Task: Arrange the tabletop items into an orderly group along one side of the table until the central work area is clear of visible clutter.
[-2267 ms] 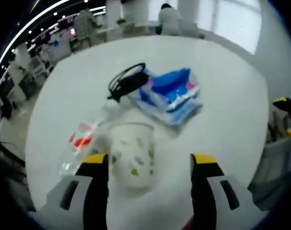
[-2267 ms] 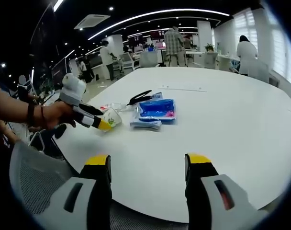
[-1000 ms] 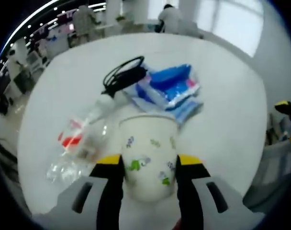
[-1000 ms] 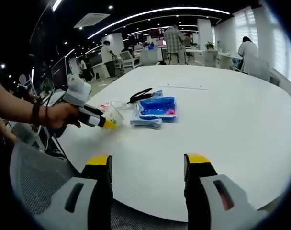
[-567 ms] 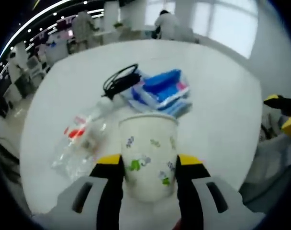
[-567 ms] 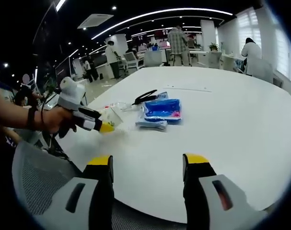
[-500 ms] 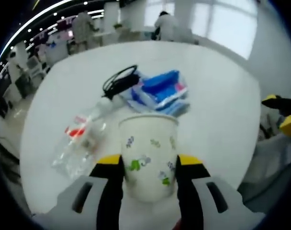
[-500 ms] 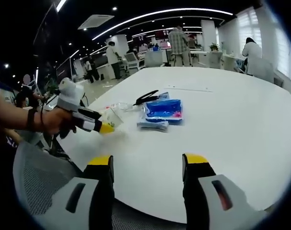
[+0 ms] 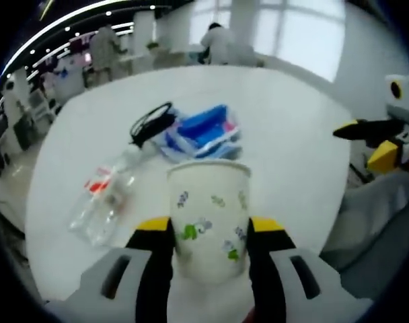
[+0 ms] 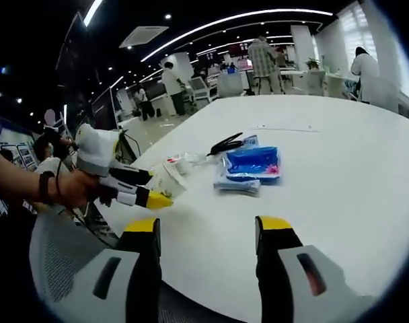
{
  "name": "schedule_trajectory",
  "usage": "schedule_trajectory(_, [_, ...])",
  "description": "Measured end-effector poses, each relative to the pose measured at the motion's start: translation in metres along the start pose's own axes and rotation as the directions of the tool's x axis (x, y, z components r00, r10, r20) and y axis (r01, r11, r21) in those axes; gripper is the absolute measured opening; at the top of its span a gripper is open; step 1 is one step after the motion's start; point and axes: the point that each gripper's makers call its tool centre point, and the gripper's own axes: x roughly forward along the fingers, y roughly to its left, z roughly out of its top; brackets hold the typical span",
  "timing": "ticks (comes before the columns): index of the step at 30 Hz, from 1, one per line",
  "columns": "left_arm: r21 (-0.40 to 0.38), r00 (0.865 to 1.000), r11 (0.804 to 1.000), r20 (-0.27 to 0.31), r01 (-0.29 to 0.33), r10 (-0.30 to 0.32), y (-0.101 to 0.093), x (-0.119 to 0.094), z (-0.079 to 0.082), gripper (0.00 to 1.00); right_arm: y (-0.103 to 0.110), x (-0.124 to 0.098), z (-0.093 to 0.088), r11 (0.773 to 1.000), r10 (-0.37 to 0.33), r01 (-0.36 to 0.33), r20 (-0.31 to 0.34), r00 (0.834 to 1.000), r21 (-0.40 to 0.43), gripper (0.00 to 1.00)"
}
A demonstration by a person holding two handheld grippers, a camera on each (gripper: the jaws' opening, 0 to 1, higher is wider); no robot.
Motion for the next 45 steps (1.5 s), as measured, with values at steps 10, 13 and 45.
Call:
schedule_trajectory(10, [0.072,0.999,0.996,0.009,0.044,-0.045,-0.017,-0.007,-0.002,0.4,0.029,0.037,0.036,0.992,0.12,-0.119,0.013,0.993,-0.042,0.53])
schedule_trajectory(13, [0.108,0.998,0.993,0.014,0.056,-0.058,-0.025,-0.009,0.001,0.4,0.037,0.047,0.04,0.988,0.144,-0.144,0.003,0.99,-0.062,0.51])
schedule_trajectory(45, [0.185,0.994,0.979,0.055,0.083,-0.095,-0.035,-0.021,0.015,0.4,0.083,0.071,0.038,0.947,0.321,-0.321,-0.036,0.947,-0.02,0.03])
